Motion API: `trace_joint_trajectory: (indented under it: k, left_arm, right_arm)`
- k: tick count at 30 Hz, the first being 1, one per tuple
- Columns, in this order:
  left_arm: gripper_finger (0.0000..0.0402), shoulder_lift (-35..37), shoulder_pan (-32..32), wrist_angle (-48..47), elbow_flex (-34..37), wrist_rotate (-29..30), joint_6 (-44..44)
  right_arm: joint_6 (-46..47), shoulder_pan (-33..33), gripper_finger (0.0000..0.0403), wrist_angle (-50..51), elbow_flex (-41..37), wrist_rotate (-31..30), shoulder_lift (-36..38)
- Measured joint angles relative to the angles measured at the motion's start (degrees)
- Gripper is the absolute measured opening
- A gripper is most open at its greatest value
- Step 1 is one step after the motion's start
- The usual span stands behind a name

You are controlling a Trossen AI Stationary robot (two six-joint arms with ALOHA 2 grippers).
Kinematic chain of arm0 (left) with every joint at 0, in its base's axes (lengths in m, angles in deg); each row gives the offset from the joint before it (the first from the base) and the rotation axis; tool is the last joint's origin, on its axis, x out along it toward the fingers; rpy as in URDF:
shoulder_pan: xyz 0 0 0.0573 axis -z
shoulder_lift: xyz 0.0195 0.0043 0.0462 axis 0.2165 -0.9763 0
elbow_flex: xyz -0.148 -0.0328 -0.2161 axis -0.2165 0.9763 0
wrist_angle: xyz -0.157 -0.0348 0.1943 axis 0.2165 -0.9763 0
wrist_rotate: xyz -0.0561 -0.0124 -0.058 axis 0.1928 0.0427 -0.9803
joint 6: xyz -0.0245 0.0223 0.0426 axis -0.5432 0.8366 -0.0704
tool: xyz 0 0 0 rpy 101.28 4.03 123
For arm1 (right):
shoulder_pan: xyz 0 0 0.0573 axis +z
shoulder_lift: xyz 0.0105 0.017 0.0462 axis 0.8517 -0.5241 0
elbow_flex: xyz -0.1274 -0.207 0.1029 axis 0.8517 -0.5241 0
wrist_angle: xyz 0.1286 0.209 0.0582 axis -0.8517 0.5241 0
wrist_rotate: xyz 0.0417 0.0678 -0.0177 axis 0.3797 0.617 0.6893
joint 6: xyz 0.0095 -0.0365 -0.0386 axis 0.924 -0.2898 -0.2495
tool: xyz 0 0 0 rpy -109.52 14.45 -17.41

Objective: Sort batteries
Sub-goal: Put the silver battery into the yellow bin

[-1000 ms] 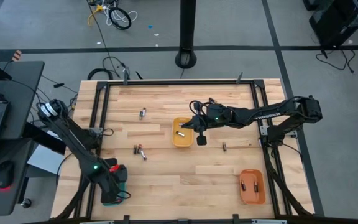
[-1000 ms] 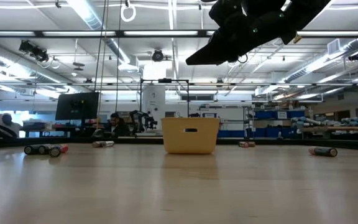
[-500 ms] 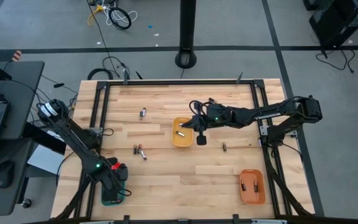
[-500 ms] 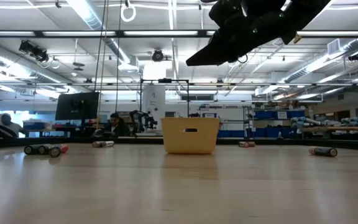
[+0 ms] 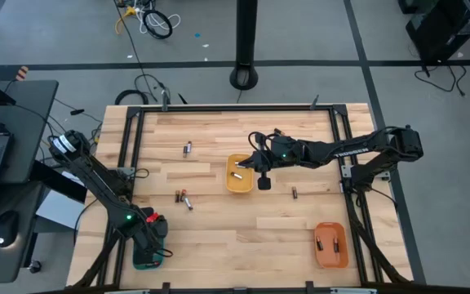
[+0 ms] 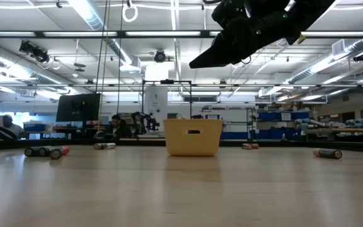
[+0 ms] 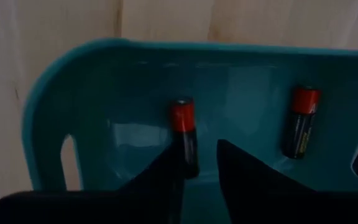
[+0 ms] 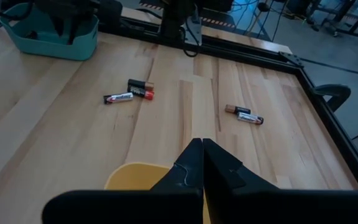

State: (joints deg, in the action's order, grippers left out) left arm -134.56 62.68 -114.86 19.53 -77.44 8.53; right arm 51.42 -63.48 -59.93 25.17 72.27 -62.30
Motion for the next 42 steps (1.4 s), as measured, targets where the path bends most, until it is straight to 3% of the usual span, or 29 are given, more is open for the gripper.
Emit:
trace_joint_trajectory:
  k: [4,8,15,19,22,25,30,36,42]
  left_arm:
    - [0.0065,0.16,-0.94,-3.58,-3.28,-0.12,2.32]
    - [0.001,1.56,-4.12,-7.61,-6.66,1.34,3.89]
    - [0.0004,9.96,-10.6,-6.78,-7.21,11.52,7.74]
    - [0.0003,12.87,-16.35,-3.48,-7.16,18.43,16.58]
    - [0.0002,13.53,-21.43,2.71,-7.16,19.38,26.62]
    - [0.0002,13.49,-26.59,9.11,-6.57,18.52,36.76]
    - [0.0001,13.49,-35.77,27.28,0.04,9.7,47.78]
    - [0.0001,13.46,-43.92,46.88,7.16,3.87,55.22]
    - [0.0002,13.46,-47.51,56.38,10.07,1.69,60.25]
  right_arm:
    - [-0.17,0.0,0.0007,0.84,0.02,-0.08,0.12]
    - [0.31,0.02,0.0007,5.36,0.04,-6.18,0.58]
    - [7.16,0.0,0.0011,17.38,0.06,-14.59,3.12]
    - [13.53,-1.03,0.0012,24.96,0.07,-18.73,6.02]
    - [16.83,-2.31,0.001,29.04,-0.14,-19.16,8.14]
    - [18.53,-3.33,0.001,29.37,-1.72,-18.05,9.79]
    - [23.59,-3.35,0.001,32.75,-5.39,-15.89,11.73]
    - [32.02,-0.2,0.0011,44.21,-6.1,-15.43,13.0]
    - [34.98,3.7,0.0012,48.23,-6.12,-15.03,12.96]
